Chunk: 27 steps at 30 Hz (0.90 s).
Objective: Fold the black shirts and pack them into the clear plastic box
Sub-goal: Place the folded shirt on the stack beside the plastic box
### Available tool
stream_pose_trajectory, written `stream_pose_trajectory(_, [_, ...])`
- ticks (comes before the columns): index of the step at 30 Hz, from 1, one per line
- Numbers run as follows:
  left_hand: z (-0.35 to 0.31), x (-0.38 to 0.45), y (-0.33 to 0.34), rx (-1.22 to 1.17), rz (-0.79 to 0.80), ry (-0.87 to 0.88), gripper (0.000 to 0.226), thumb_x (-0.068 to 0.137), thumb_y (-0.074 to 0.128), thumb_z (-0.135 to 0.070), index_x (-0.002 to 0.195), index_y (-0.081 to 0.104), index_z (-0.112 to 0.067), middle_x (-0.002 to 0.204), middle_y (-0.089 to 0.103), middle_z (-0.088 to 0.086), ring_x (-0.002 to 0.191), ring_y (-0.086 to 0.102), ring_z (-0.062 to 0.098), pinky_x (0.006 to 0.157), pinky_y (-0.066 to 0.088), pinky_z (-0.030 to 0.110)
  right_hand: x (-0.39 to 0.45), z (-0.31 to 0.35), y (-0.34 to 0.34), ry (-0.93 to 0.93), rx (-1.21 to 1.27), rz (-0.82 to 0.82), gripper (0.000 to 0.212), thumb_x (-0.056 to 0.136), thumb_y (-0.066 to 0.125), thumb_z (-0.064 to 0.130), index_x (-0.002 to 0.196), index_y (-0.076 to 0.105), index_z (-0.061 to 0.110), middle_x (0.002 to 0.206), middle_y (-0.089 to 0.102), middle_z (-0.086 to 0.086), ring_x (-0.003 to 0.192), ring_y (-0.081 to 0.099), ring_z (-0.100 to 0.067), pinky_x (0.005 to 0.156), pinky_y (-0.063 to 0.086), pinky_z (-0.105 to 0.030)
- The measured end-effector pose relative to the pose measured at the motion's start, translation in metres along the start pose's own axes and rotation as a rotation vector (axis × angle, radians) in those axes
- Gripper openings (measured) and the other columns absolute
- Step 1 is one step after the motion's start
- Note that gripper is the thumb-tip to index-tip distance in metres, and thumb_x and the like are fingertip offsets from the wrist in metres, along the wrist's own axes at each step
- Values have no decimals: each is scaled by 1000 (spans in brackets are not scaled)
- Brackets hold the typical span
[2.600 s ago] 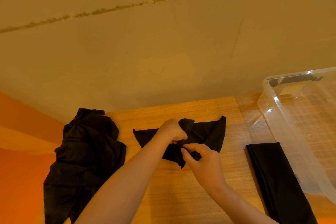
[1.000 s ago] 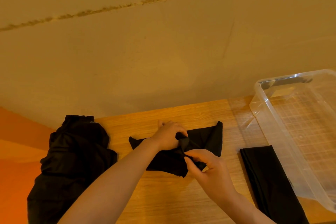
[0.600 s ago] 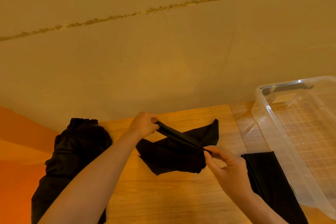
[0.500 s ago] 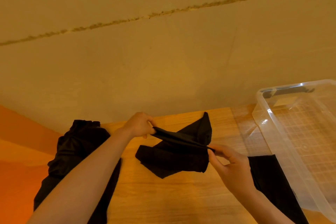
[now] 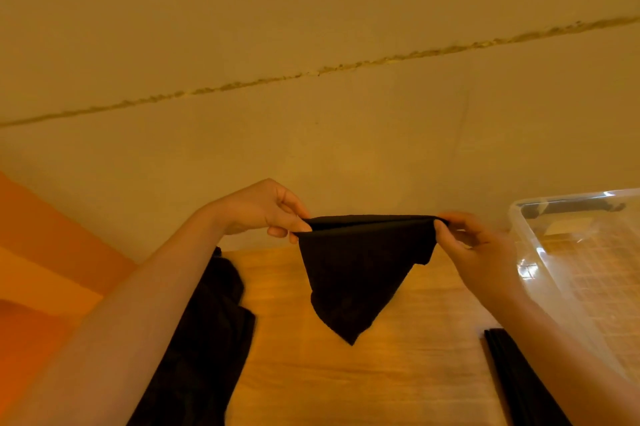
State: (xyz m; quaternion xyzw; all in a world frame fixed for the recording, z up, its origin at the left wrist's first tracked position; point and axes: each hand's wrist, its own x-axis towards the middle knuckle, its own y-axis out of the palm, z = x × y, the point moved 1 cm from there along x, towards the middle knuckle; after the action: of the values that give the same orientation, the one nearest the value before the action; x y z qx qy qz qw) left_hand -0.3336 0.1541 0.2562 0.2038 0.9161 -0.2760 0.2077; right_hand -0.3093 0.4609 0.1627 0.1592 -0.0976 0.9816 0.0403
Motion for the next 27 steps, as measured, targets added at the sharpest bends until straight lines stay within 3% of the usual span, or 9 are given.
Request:
stream_pose_trajectory(4, [-5,-7,-9,36,-227,-70,14,78,77,-10,85,69,-2,65,68,11,41,44,8,58,44,23,16,19,-1,-85,-14,16,31,86,67,3,88,66,34,82,68,31,81,66,7,71,46,-4])
stream_pose_trajectory(8, [-1,-1,11,798,-319,-276,19,83,67,-22,98,63,-11,81,66,1,68,58,12,56,43,24,14,41,14,-215,-83,143,53,82,70,5,90,66,57,88,65,36,85,65,8,75,46,-5])
stream_pose_trajectory(10, [6,4,22,913,-394,-298,24,88,60,-29,106,58,-13,92,61,0,79,57,16,60,44,27,15,44,20,-235,-90,164,52,82,70,2,89,66,53,89,64,37,85,64,10,75,46,-4])
stream_pose_trajectory(12, [14,8,18,585,-386,-302,20,92,55,-21,109,55,-12,89,67,4,72,62,16,61,48,29,18,45,23,-235,-78,143,49,82,70,0,89,65,48,87,64,37,84,64,10,74,46,-4])
stream_pose_trajectory(14, [18,4,10,157,-284,-323,17,93,54,-9,110,58,-10,71,68,5,52,56,11,51,45,24,22,44,22,-233,-77,114,42,83,68,-1,90,66,41,85,65,35,82,64,10,73,46,-4])
stream_pose_trajectory(16, [20,-6,2,-27,-187,-279,17,92,61,-8,108,62,-9,62,63,2,46,50,7,48,42,20,26,43,17,-182,-58,89,26,85,67,1,92,68,26,81,68,27,80,63,12,71,45,-3])
stream_pose_trajectory(19, [17,-20,-4,-219,-142,-143,17,87,68,-12,103,64,-8,67,67,6,48,54,8,53,48,21,37,36,7,-101,-46,51,25,87,67,7,90,68,32,82,70,21,79,65,5,71,49,-7])
stream_pose_trajectory(22, [10,-26,-9,-259,-224,-70,17,87,68,-14,102,64,-7,71,70,11,48,55,10,52,48,21,44,34,3,-89,-96,54,23,87,68,9,90,67,31,82,67,31,79,66,4,72,49,-7])
stream_pose_trajectory(27, [-13,-32,-8,94,-409,-38,12,92,56,-7,101,62,-12,67,71,11,51,64,16,53,48,24,51,45,8,-105,-129,95,25,87,67,8,85,67,33,79,66,32,76,65,7,69,46,-4])
